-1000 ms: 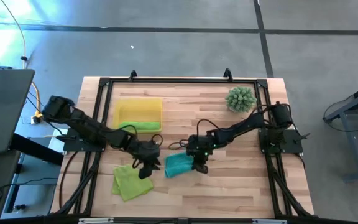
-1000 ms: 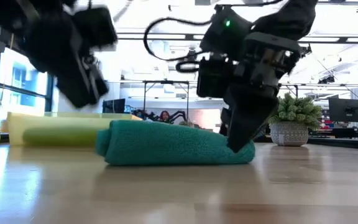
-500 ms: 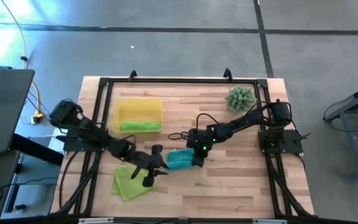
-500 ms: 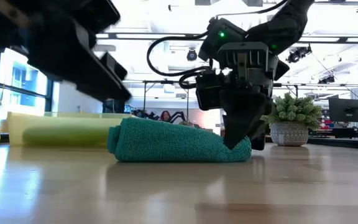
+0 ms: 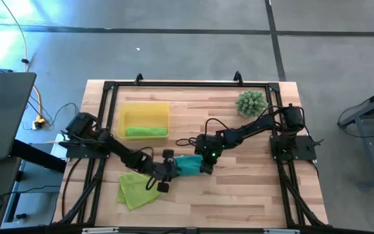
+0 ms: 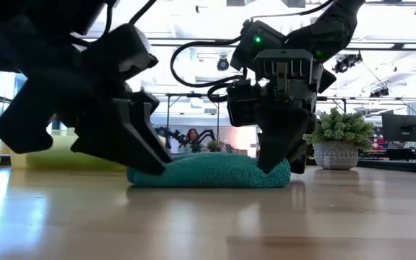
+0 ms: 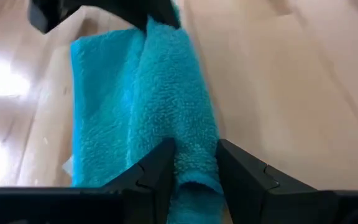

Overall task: Roll microfiber towels into tight, uniform cylinder then place into a basket
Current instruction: Roll the blue microfiber towel

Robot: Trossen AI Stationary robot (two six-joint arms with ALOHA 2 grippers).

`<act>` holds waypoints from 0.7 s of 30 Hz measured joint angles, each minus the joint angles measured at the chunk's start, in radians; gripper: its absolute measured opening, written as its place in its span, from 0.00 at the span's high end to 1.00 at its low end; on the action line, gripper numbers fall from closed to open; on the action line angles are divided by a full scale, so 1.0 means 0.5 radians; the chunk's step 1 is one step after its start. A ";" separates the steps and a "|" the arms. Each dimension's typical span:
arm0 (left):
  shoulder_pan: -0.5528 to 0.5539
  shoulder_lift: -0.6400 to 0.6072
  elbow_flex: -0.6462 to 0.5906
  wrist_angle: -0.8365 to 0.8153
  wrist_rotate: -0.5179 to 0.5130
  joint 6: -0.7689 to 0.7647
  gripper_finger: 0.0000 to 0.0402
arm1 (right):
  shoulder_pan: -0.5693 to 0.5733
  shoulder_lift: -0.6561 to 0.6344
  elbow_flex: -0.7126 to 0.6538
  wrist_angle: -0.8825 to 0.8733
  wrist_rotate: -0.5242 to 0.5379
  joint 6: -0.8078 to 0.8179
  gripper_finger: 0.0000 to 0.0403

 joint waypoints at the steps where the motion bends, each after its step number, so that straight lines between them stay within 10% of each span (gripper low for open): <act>1: 0.000 -0.001 0.005 -0.032 -0.013 0.000 0.72 | 0.003 0.000 0.001 0.000 0.004 -0.001 0.97; 21: 0.047 0.014 0.010 -0.211 0.209 -0.282 0.72 | -0.140 -0.305 -0.002 -0.235 -0.056 -0.814 0.60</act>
